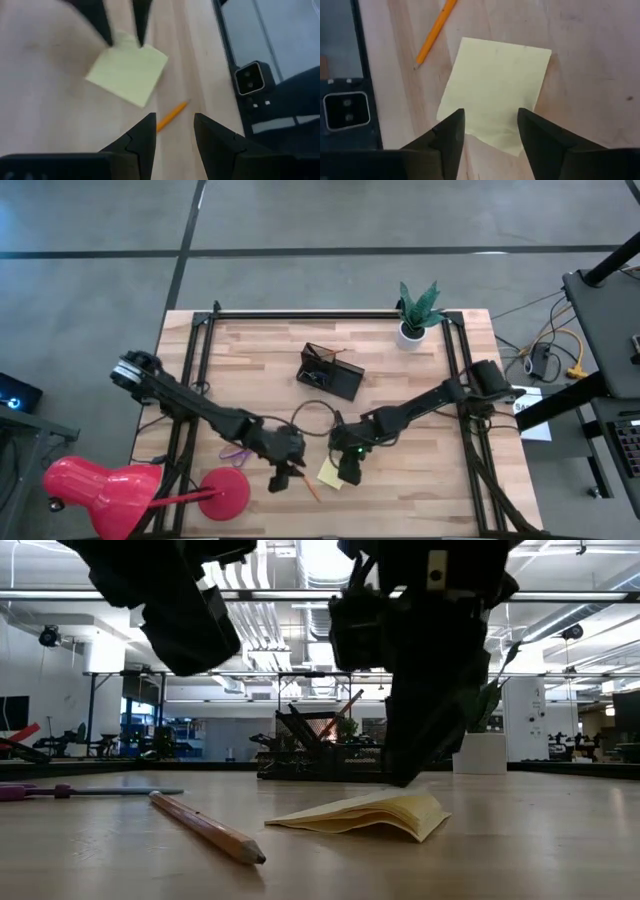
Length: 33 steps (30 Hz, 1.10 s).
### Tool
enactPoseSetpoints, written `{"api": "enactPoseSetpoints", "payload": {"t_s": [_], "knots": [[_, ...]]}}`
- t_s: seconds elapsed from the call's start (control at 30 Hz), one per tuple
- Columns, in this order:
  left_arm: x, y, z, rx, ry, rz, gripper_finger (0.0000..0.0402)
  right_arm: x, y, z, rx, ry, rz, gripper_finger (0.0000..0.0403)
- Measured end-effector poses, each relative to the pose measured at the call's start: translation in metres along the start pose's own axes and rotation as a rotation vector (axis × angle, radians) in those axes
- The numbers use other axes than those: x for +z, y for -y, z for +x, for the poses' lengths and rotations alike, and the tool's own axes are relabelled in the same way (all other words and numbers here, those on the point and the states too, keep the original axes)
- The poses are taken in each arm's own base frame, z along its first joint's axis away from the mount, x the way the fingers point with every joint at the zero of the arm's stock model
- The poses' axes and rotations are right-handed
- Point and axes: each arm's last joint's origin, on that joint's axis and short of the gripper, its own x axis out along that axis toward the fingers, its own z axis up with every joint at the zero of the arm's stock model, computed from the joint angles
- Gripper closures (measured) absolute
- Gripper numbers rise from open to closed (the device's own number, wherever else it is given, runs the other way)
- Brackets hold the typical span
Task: Pick and place office supplies into organizer
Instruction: Put the sticky note into the desk organizer
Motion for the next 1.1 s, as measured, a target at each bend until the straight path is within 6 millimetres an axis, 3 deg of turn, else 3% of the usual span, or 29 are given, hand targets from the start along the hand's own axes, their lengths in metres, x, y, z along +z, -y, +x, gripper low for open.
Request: {"api": "enactPoseSetpoints", "payload": {"t_s": [0.23,0.53,0.83,1.1], "knots": [[0.004,0.008,0.031,-0.050,0.024,0.019,0.0284,0.000,0.001,0.010,-0.014,-0.012,0.040,0.0218],[-0.013,0.006,0.067,-0.059,0.015,-0.053,0.0284,-0.020,-0.012,0.018,-0.024,-0.046,-0.088,0.0220],[-0.019,0.014,0.082,-0.049,0.026,-0.086,0.0284,-0.016,-0.010,0.017,-0.148,0.075,-0.057,0.0233],[-0.029,0.004,0.083,0.125,-0.029,-0.082,0.0284,-0.010,-0.010,0.017,-0.187,0.189,0.050,0.0260]]}}
